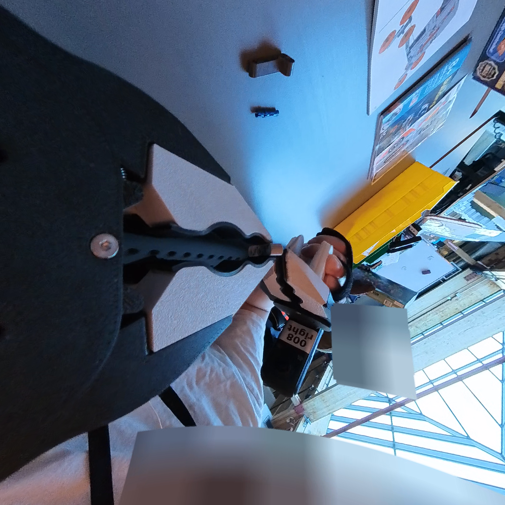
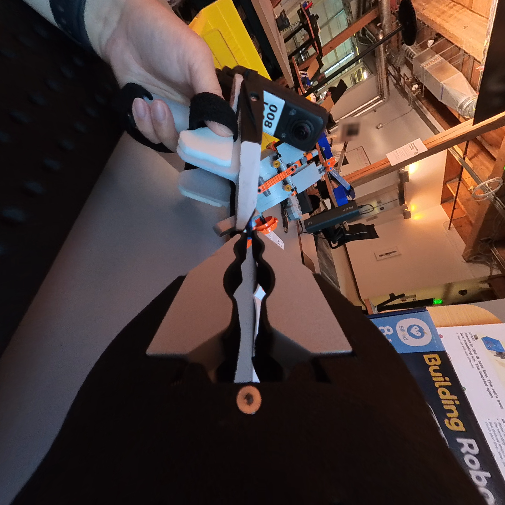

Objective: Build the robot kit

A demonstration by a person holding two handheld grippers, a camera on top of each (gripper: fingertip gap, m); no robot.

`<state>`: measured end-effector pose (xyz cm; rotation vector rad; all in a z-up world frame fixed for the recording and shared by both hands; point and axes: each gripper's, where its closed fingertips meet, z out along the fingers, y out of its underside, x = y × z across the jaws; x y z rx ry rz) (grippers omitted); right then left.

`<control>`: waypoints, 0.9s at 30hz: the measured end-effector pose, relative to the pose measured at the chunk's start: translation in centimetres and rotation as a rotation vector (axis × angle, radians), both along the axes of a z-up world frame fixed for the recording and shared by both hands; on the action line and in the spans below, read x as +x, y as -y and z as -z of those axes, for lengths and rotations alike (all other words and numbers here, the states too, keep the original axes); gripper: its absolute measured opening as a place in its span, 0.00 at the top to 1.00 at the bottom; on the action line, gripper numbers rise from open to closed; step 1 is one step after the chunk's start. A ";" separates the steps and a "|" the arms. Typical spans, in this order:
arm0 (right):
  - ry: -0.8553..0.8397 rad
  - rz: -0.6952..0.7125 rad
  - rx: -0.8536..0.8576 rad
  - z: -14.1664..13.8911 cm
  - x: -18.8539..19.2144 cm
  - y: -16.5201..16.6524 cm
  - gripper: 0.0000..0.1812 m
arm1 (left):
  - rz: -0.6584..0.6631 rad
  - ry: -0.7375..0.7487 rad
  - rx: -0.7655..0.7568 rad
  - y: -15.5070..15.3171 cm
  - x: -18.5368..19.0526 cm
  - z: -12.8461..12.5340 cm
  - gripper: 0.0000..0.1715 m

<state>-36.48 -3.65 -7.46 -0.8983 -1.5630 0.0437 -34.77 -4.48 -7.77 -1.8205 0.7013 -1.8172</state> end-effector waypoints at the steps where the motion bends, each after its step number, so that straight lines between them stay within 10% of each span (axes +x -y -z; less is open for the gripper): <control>1: 0.005 -0.006 0.001 0.1 0.0 0.1 0.99 | 0.008 -0.006 0.000 0.1 0.0 0.1 0.97; 27: 0.129 -0.243 -0.335 3.6 -0.2 3.9 0.99 | 0.303 -0.295 -0.016 3.7 -0.4 4.8 0.97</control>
